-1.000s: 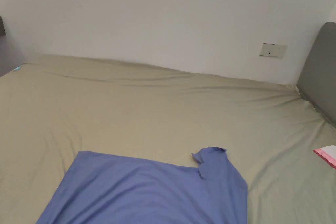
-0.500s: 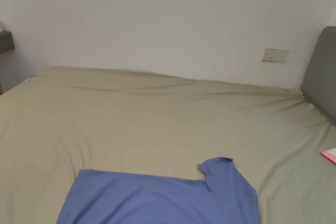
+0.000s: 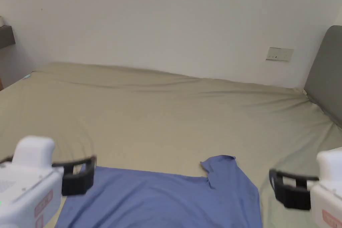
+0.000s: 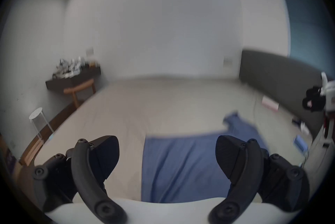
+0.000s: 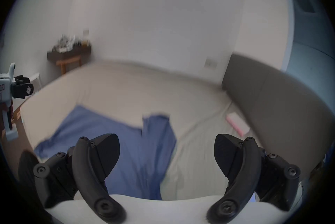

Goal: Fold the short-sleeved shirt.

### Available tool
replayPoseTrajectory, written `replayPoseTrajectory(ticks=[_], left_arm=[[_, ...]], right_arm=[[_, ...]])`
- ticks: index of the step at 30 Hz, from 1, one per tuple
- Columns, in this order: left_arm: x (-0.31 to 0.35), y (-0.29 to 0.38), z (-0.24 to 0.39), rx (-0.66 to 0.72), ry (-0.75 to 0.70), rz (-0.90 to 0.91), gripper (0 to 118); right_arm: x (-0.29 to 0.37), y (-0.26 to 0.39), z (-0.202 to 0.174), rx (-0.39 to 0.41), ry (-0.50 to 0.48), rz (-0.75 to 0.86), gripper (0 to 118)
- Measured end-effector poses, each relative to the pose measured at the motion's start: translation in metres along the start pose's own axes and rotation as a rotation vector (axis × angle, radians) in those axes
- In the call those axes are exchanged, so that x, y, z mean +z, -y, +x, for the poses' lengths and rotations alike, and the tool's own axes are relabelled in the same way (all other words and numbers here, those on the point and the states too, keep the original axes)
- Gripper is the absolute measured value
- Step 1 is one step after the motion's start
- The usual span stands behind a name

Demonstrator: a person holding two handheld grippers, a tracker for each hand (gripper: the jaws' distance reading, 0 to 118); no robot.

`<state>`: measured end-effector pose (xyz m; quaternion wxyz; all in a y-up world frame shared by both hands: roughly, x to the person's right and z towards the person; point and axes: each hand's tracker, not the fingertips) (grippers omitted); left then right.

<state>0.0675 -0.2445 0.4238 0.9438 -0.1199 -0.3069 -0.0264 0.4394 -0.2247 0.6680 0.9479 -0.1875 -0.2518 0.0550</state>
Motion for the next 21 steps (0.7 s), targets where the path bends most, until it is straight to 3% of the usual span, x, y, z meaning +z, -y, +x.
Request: replayPoseTrajectory(ticks=[5, 6, 9, 10, 13, 14, 21], left_arm=[[0.022, -0.054, 0.047, -0.095, -0.068, 0.245, 91], [0.025, -0.058, 0.056, -0.115, -0.081, 0.273, 83], [0.027, -0.061, 0.074, -0.168, -0.087, 0.293, 39], [0.028, -0.057, 0.079, -0.164, -0.073, 0.310, 26], [0.023, -0.051, 0.087, -0.185, -0.098, 0.304, 3], [0.021, -0.050, 0.088, -0.188, -0.096, 0.301, 0], [-0.005, -0.047, 0.079, -0.159, -0.081, 0.254, 0]], right_arm=[[0.020, -0.053, -0.036, -0.015, -0.003, 0.197, 108], [0.021, -0.058, -0.044, 0.005, -0.001, 0.221, 107], [0.019, -0.062, -0.069, 0.096, 0.030, 0.262, 99], [0.019, -0.061, -0.076, 0.123, 0.038, 0.275, 89], [0.015, -0.056, -0.089, 0.140, 0.054, 0.285, 17], [0.013, -0.055, -0.091, 0.133, 0.043, 0.288, 5], [-0.010, -0.055, -0.101, 0.095, 0.009, 0.267, 2]])
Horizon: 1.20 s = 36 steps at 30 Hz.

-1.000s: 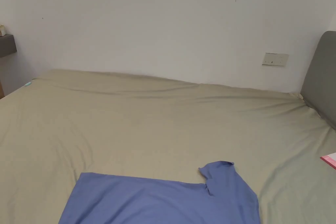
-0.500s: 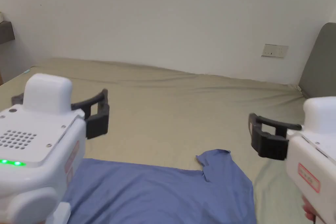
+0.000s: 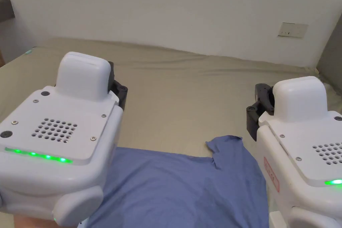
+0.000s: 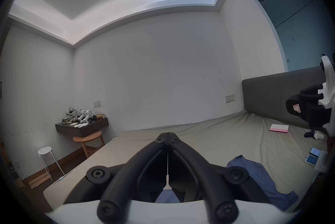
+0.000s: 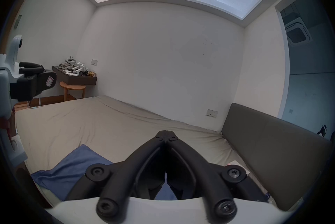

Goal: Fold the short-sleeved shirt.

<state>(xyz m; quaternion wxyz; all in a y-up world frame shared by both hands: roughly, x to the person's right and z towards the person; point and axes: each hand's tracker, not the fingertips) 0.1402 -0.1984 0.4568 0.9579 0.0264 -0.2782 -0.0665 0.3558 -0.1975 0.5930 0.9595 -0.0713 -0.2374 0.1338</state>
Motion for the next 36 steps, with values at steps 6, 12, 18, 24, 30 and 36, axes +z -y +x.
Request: replayPoseTrajectory(ticks=[6, 12, 18, 24, 30, 36], left_arm=[[-0.038, 0.046, -0.010, 0.002, 0.010, -0.132, 0], [-0.110, 0.162, -0.042, 0.082, 0.023, -0.508, 74], [-0.219, 0.245, -0.088, 0.075, -0.071, -0.726, 114], [-0.295, 0.301, -0.094, 0.087, -0.094, -0.857, 110], [-0.302, 0.326, -0.079, 0.114, -0.068, -0.879, 79], [-0.286, 0.296, -0.058, -0.139, 0.027, -0.848, 0]], right_arm=[[-0.035, 0.032, -0.009, 0.061, 0.012, -0.067, 2], [-0.073, 0.088, 0.006, 0.044, -0.004, -0.233, 2], [-0.099, 0.121, 0.039, 0.041, 0.027, -0.323, 2], [-0.116, 0.141, 0.059, 0.032, 0.057, -0.388, 2], [-0.131, 0.158, 0.063, 0.024, 0.050, -0.449, 2], [-0.152, 0.170, 0.068, -0.011, 0.021, -0.500, 2]])
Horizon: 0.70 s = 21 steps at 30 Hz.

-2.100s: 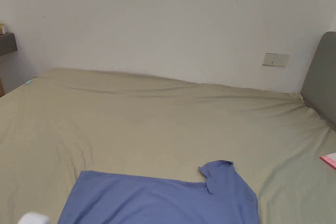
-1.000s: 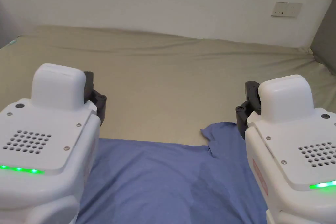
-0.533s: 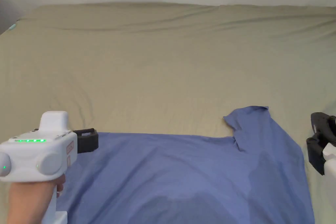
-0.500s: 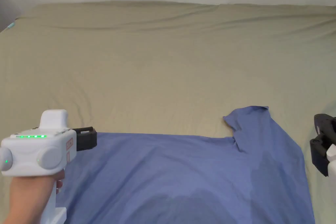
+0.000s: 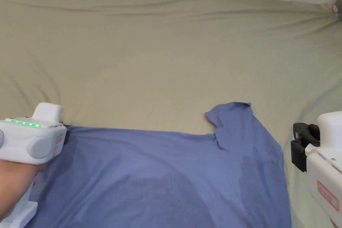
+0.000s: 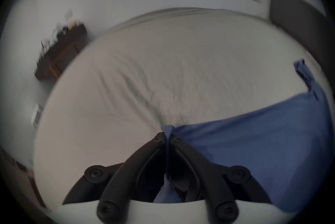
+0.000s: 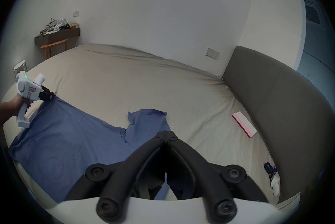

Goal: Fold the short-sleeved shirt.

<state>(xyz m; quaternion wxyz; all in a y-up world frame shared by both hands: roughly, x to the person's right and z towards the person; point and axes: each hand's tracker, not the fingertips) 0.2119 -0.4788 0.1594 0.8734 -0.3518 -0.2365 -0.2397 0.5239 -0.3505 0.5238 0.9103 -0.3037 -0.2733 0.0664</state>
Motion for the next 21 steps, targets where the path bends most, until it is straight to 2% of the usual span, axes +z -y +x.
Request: replayPoseTrajectory(ticks=[2, 3, 5, 6, 9, 11, 15, 19, 21], left_arm=[[0.026, -0.002, -0.002, 0.028, 0.035, 0.070, 0], [0.040, -0.001, -0.005, 0.048, 0.036, 0.101, 0], [0.070, 0.000, -0.009, 0.069, 0.020, 0.158, 0], [0.086, 0.001, -0.012, 0.078, 0.024, 0.183, 0], [0.122, 0.003, -0.022, 0.067, -0.011, 0.236, 0], [0.135, 0.006, -0.028, 0.068, -0.023, 0.244, 0], [0.149, 0.015, -0.036, 0.089, -0.024, 0.236, 0], [0.148, 0.027, -0.035, 0.074, -0.042, 0.208, 0], [0.145, 0.032, -0.034, 0.082, -0.038, 0.191, 0]], right_arm=[[-0.012, -0.003, 0.007, -0.009, -0.013, -0.027, 4], [-0.021, -0.003, 0.014, -0.046, -0.033, -0.035, 11], [-0.042, -0.004, 0.026, -0.086, -0.052, -0.084, 70], [-0.059, -0.004, 0.034, -0.092, -0.076, -0.147, 88], [-0.105, 0.005, 0.050, -0.131, -0.115, -0.222, 92], [-0.138, 0.014, 0.055, -0.113, -0.084, -0.311, 92], [-0.191, 0.046, 0.055, -0.096, -0.106, -0.471, 93], [-0.208, 0.067, 0.039, -0.029, -0.108, -0.495, 92], [-0.205, 0.070, 0.029, -0.018, -0.112, -0.489, 81]])
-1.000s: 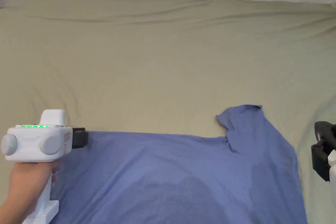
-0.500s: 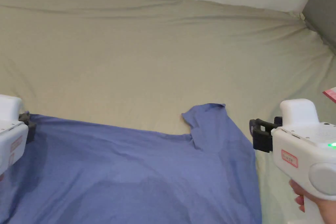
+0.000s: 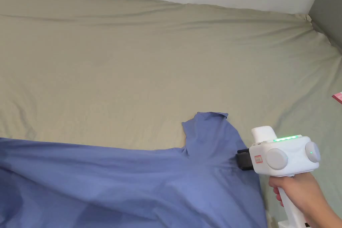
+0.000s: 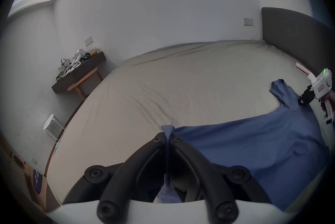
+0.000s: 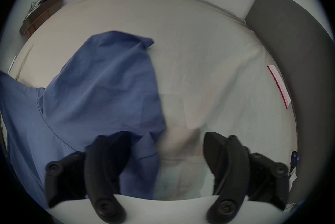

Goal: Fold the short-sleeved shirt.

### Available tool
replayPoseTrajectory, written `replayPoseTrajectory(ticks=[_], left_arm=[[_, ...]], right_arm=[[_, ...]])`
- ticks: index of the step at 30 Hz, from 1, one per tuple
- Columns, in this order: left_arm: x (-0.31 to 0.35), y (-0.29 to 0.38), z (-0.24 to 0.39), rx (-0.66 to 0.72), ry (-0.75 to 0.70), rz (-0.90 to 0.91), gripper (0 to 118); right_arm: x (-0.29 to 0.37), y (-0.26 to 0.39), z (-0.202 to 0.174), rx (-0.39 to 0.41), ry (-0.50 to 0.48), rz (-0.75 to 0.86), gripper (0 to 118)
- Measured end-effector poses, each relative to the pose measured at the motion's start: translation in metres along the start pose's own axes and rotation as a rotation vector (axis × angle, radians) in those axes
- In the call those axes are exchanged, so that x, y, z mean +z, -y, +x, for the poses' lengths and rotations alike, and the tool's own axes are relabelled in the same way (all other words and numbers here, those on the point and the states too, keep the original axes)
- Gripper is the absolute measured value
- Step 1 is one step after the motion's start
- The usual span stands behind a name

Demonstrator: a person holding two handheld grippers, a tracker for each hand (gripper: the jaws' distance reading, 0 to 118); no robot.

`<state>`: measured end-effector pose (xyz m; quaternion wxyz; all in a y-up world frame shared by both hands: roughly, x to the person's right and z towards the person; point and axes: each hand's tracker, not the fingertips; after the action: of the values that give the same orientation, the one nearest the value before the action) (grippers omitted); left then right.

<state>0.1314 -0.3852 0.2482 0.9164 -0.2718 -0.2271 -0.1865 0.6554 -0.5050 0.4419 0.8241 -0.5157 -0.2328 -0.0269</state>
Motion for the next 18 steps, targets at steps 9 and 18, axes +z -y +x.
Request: replayPoseTrajectory(ticks=[9, 18], left_arm=[[0.015, 0.000, 0.002, 0.004, -0.009, 0.002, 0], [0.115, -0.060, -0.024, 0.056, -0.067, 0.272, 0]], right_arm=[[0.051, -0.007, -0.010, 0.043, 0.001, 0.146, 6], [0.264, -0.004, 0.033, -0.085, 0.032, 0.588, 6]])
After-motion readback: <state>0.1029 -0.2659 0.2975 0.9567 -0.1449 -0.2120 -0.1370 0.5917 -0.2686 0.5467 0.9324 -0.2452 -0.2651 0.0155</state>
